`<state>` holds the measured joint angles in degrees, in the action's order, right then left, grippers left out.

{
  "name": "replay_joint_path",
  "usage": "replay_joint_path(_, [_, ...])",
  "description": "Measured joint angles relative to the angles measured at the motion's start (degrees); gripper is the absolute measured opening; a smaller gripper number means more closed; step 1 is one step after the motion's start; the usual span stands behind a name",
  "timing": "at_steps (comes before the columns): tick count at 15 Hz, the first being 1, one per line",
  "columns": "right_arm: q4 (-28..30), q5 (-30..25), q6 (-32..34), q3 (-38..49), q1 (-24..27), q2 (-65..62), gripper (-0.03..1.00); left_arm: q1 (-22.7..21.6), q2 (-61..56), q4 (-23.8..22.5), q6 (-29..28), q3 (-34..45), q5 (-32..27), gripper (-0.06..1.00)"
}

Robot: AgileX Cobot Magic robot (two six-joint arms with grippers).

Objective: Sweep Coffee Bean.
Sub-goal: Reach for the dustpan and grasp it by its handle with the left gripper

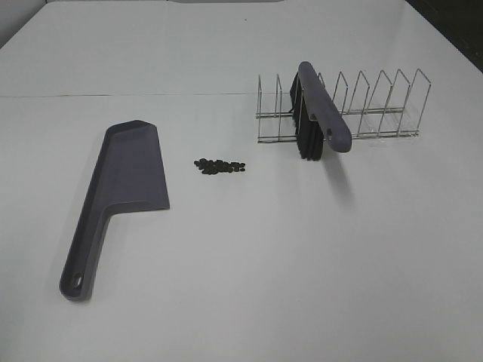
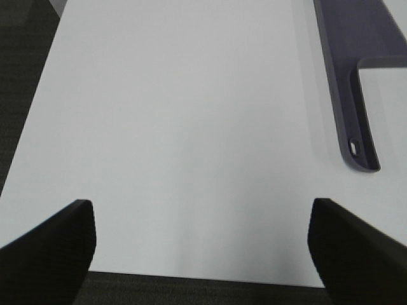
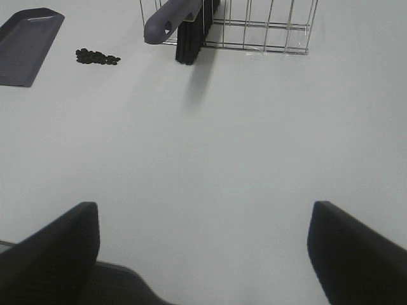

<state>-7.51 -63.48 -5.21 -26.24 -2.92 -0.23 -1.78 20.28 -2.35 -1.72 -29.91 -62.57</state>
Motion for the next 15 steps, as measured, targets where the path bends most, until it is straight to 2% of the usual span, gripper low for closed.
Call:
replay_joint_path(7, [0.00, 0.00, 0.00, 0.00, 0.00, 0.00, 0.76, 0.00, 18.28, 2.01, 0.00, -1.66, 0.57, 0.82])
replay_joint_path(12, [0.00, 0.00, 0.00, 0.00, 0.00, 0.00, 0.76, 0.00, 30.54, 2.64, 0.00, -2.64, 9.00, 0.82])
replay_joint_path(15, [0.00, 0.00, 0.06, 0.00, 0.00, 0.00, 0.76, 0.00, 38.67, 5.44, 0.00, -2.64, 15.76, 0.82])
